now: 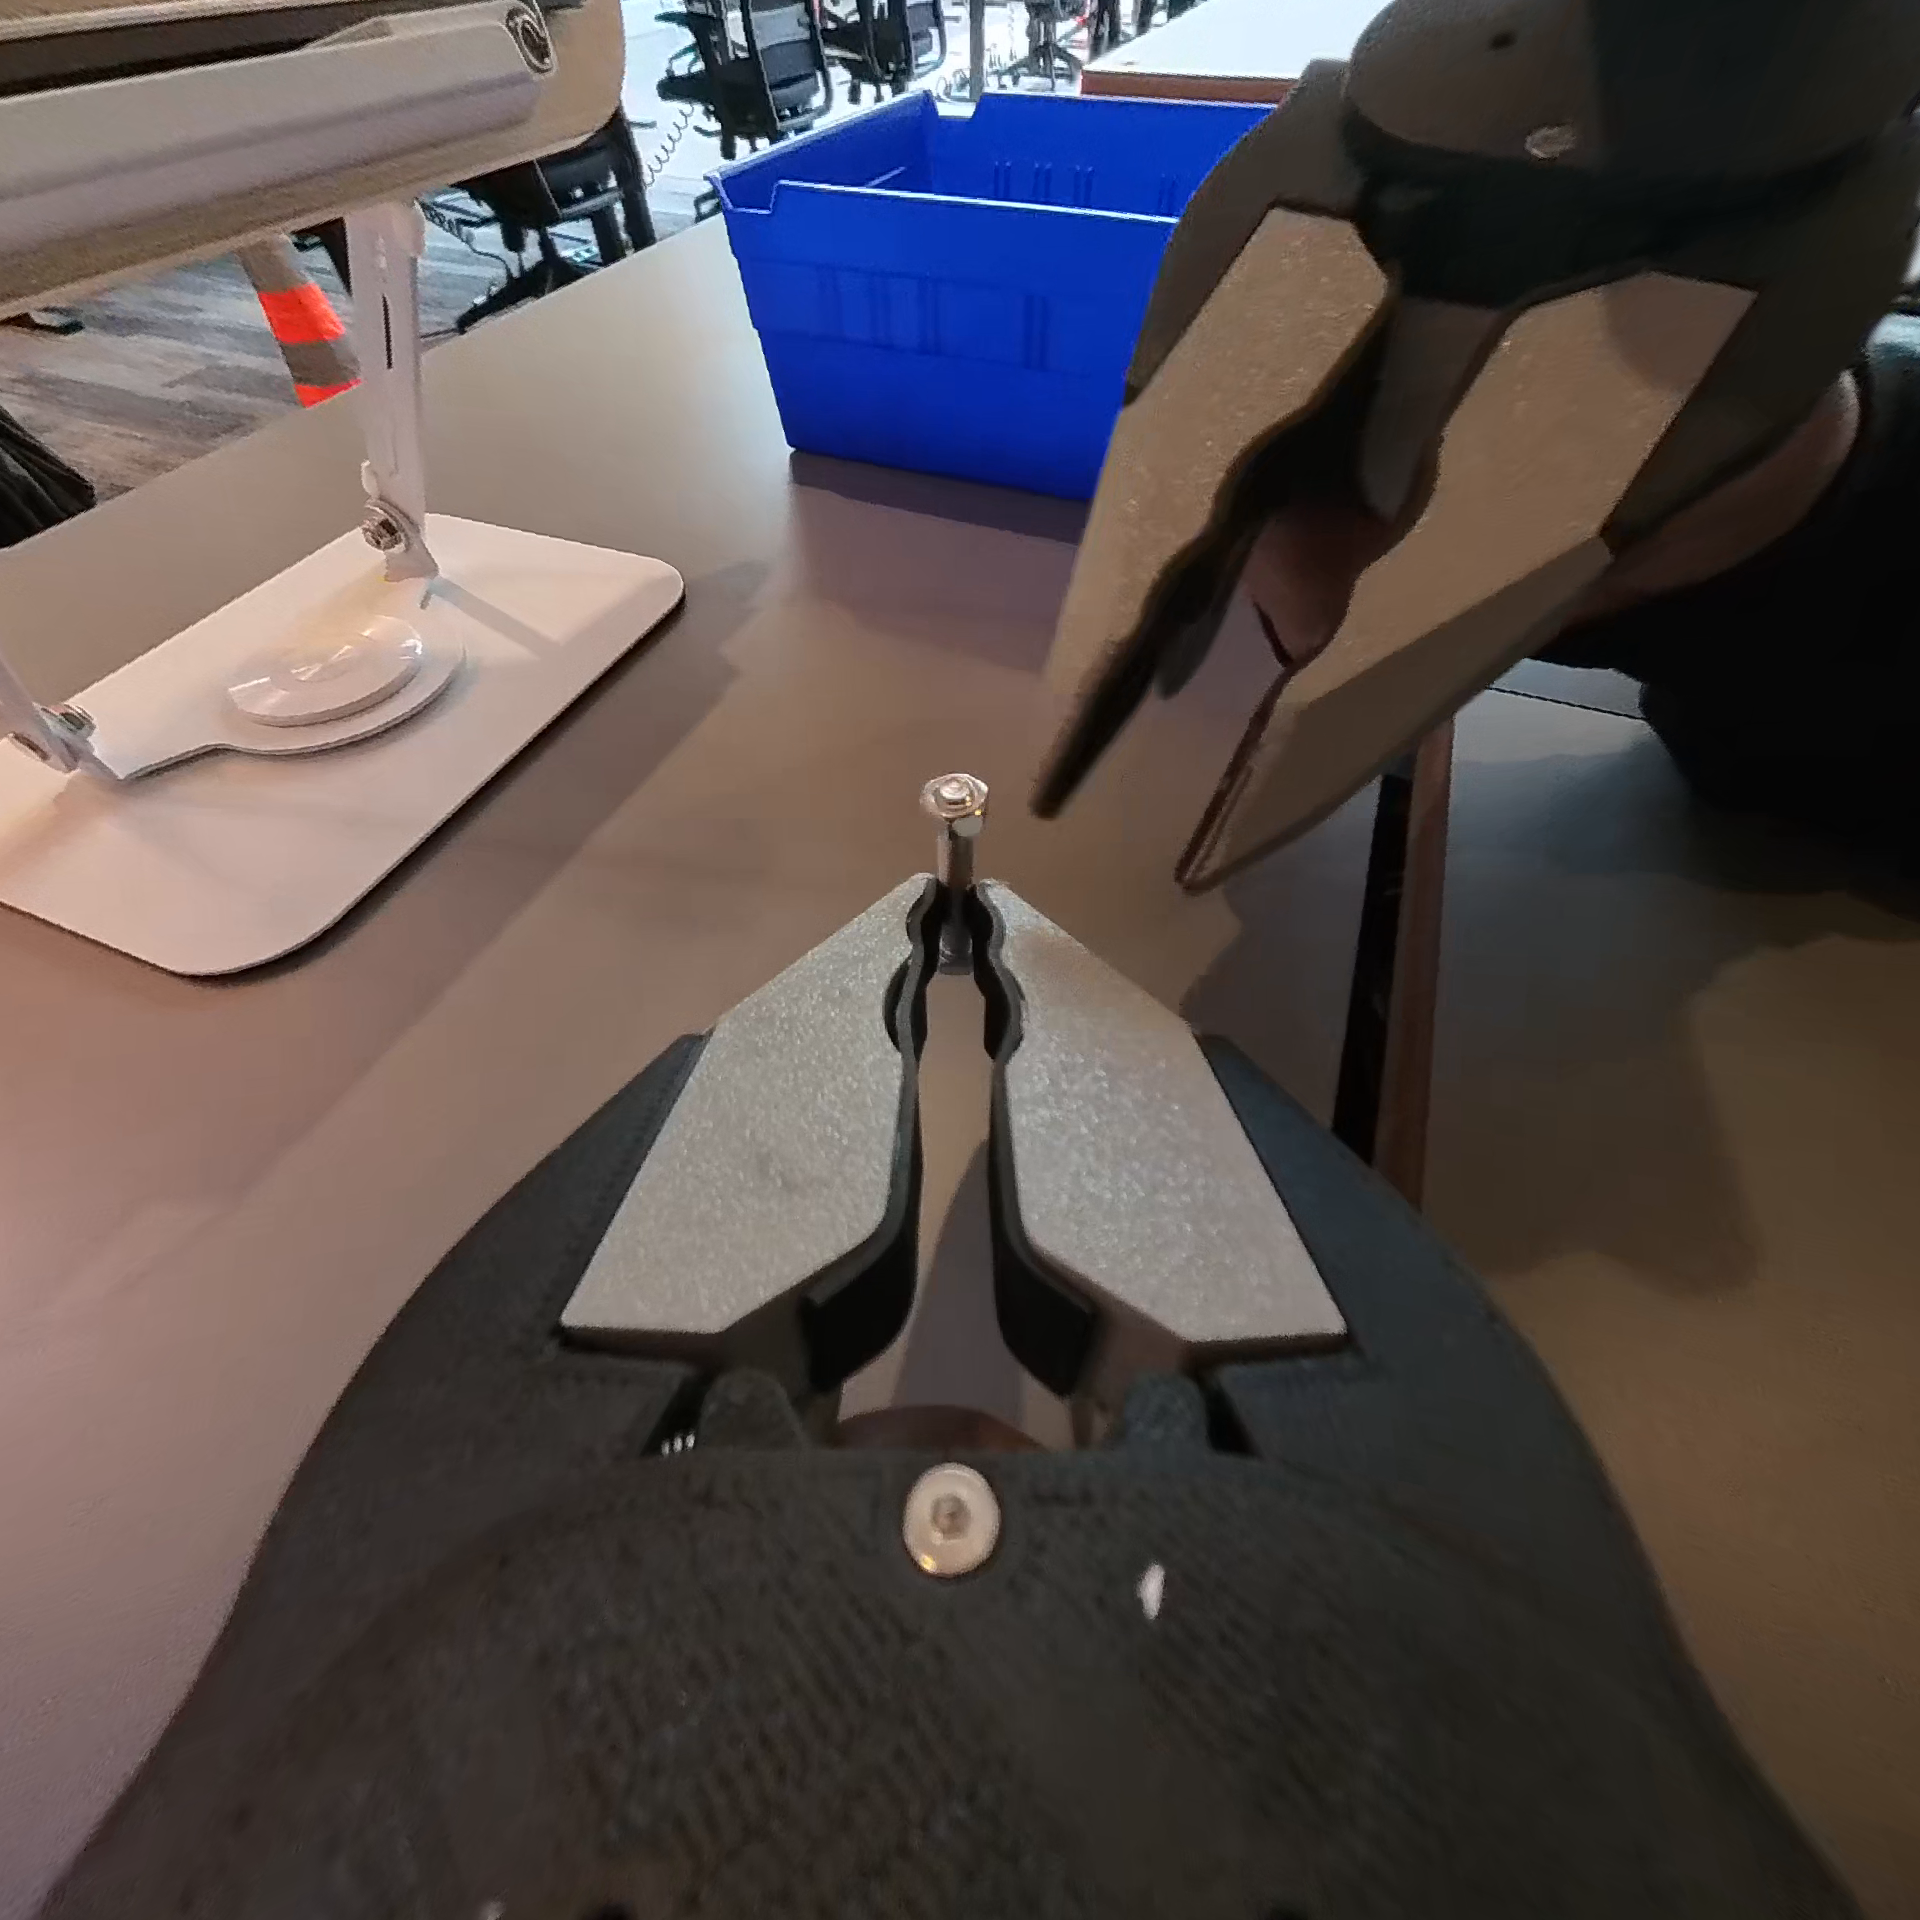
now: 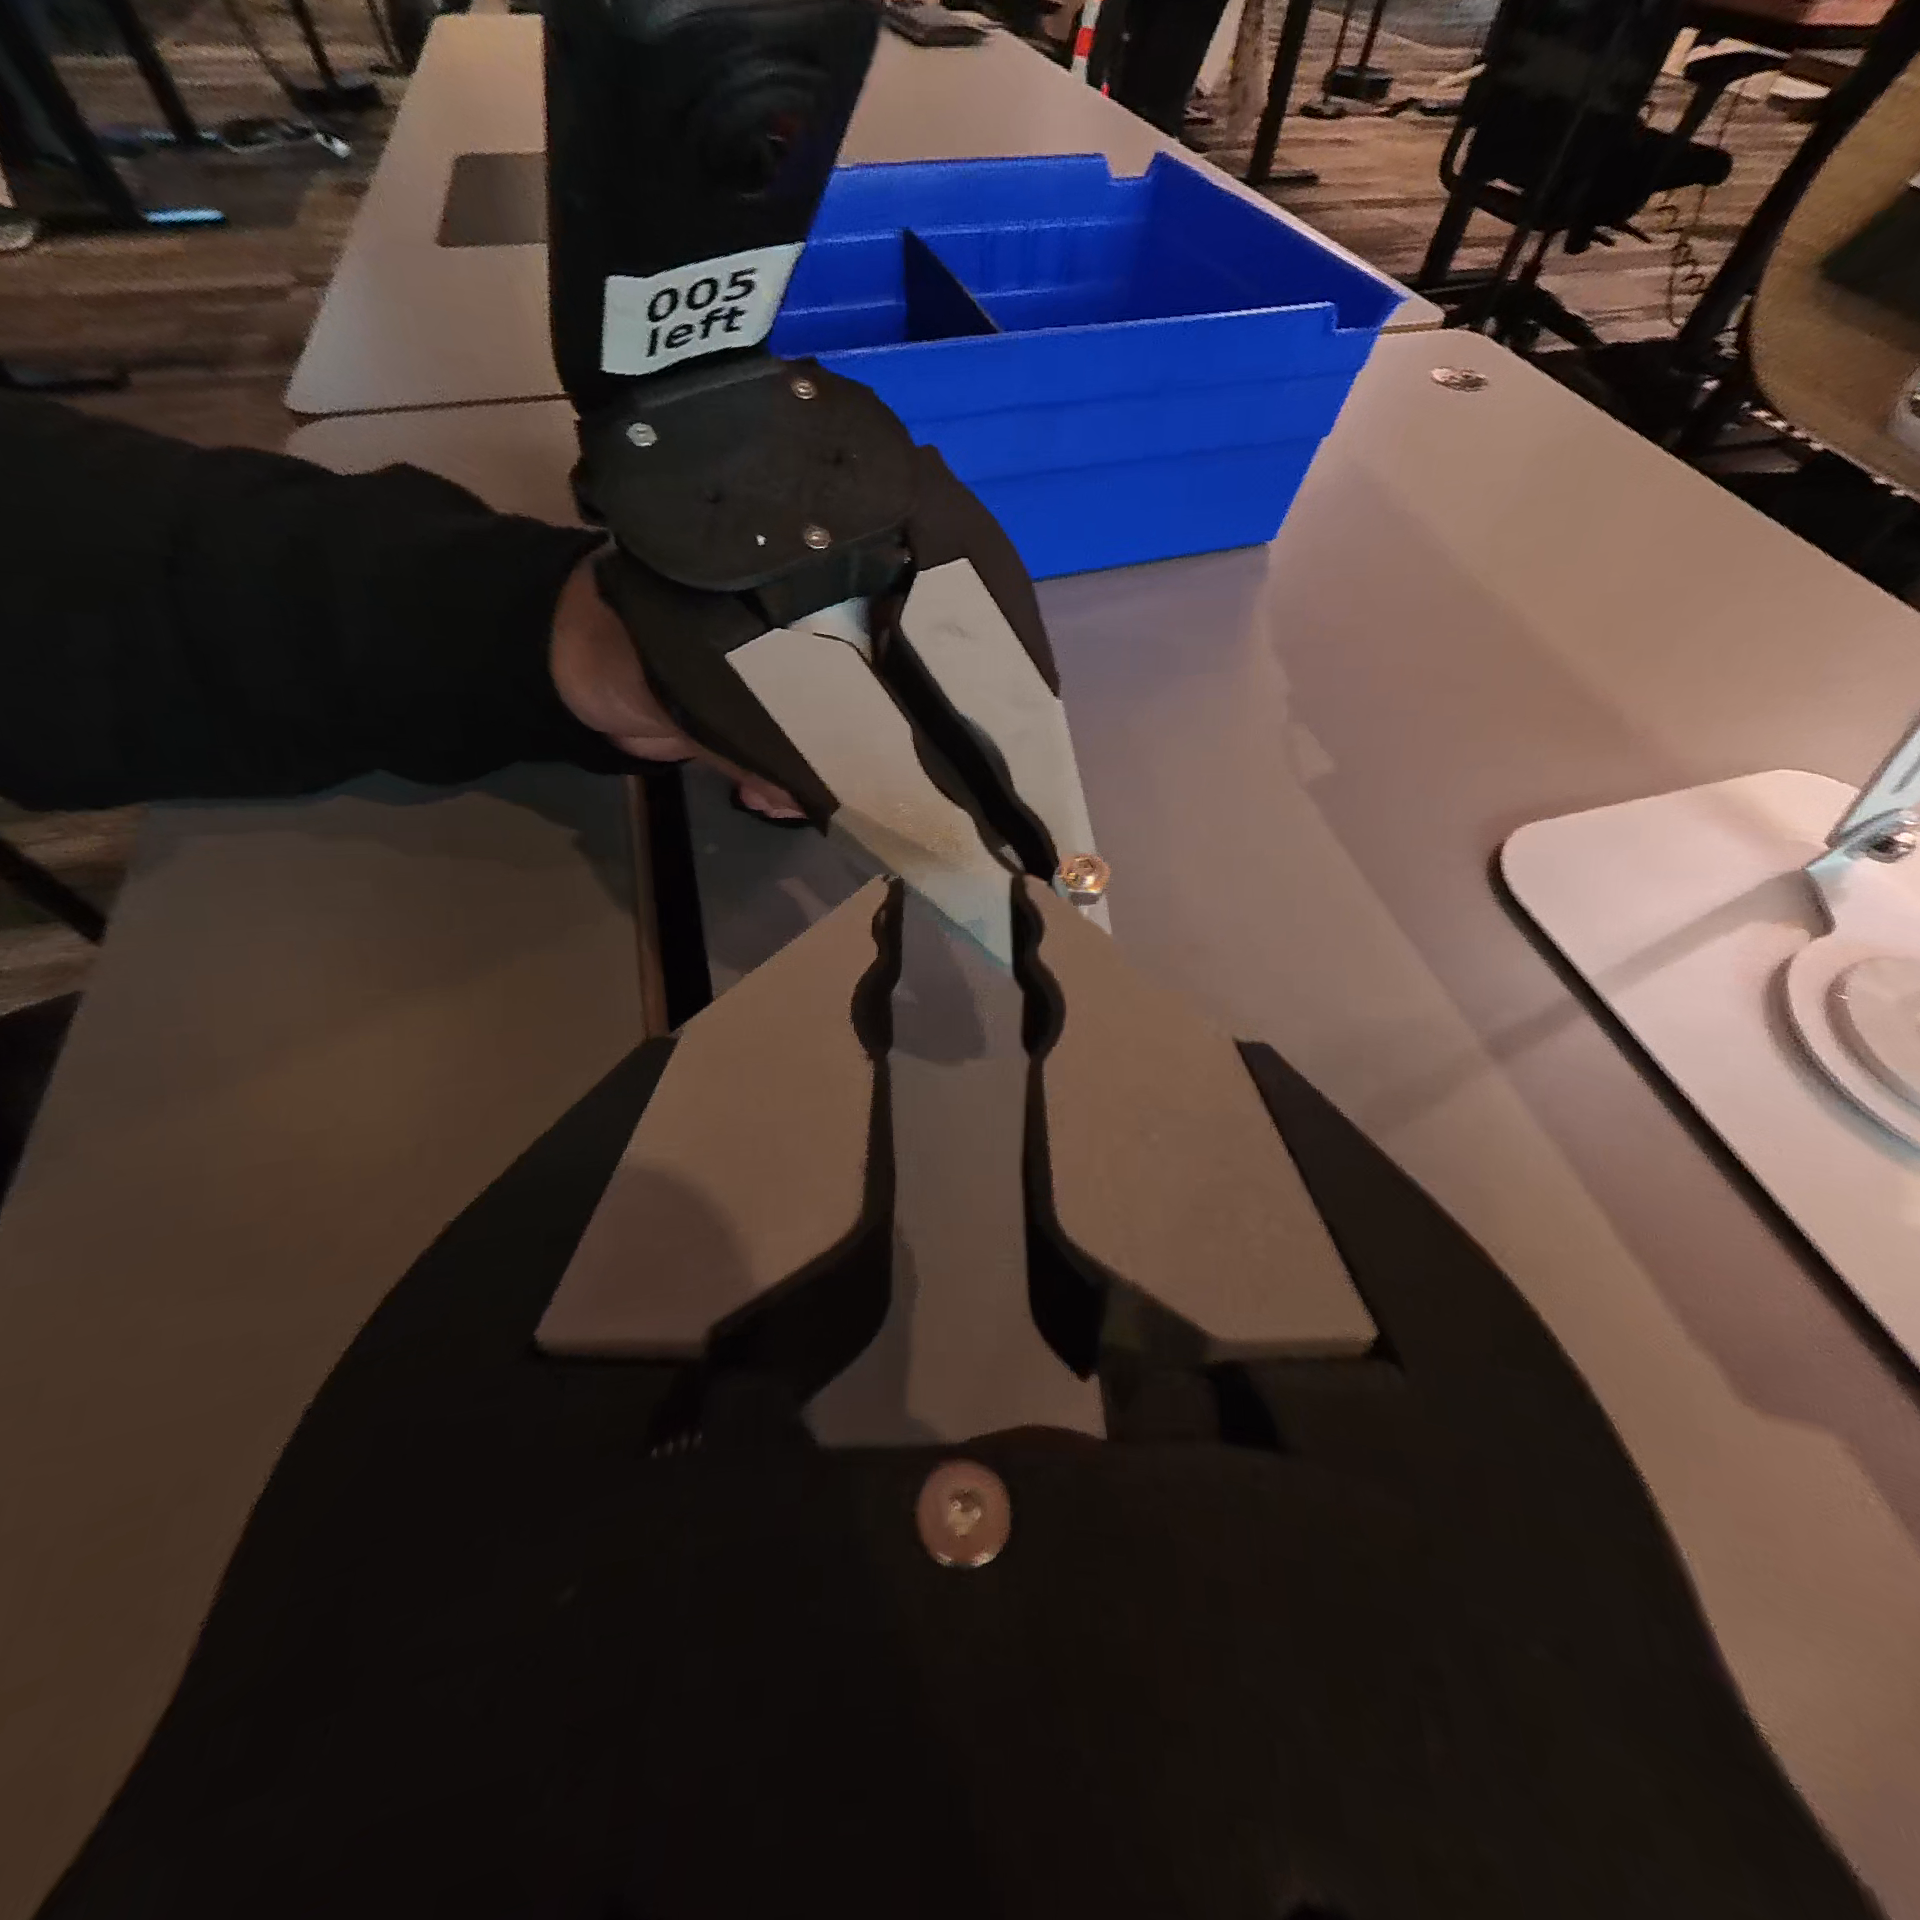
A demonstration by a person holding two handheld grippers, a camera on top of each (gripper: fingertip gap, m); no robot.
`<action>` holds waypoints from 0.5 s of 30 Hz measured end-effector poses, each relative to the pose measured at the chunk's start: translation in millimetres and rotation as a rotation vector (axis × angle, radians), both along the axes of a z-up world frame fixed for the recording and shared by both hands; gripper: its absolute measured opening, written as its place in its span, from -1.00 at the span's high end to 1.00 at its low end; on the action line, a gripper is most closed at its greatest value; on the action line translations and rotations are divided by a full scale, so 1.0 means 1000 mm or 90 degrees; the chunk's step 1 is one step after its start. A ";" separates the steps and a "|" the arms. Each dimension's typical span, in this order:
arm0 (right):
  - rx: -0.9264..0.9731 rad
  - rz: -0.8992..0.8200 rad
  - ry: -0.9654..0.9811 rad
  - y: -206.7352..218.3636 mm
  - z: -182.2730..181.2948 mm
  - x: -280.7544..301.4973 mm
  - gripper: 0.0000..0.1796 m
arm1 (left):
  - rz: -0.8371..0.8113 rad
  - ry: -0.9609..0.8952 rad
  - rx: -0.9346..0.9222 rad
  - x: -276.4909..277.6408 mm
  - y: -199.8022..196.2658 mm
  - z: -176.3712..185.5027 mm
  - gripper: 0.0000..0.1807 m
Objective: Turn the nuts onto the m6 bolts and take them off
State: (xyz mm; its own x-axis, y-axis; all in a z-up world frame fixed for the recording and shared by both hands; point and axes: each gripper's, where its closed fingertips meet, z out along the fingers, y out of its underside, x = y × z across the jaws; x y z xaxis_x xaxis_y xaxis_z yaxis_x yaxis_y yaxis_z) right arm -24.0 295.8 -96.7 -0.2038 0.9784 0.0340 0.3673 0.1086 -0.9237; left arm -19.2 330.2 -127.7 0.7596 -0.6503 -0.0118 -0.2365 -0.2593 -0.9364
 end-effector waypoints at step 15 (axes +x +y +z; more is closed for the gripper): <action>-0.009 0.012 -0.004 -0.002 -0.001 0.001 0.88 | 0.003 -0.004 0.004 -0.001 0.000 0.002 0.98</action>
State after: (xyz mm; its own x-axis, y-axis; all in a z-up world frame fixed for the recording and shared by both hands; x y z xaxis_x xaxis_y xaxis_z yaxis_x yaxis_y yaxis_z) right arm -22.7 294.0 -97.5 -0.2220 0.9749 0.0183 0.3705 0.1017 -0.9233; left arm -20.3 330.5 -125.9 0.7625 -0.6469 -0.0113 -0.2302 -0.2549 -0.9391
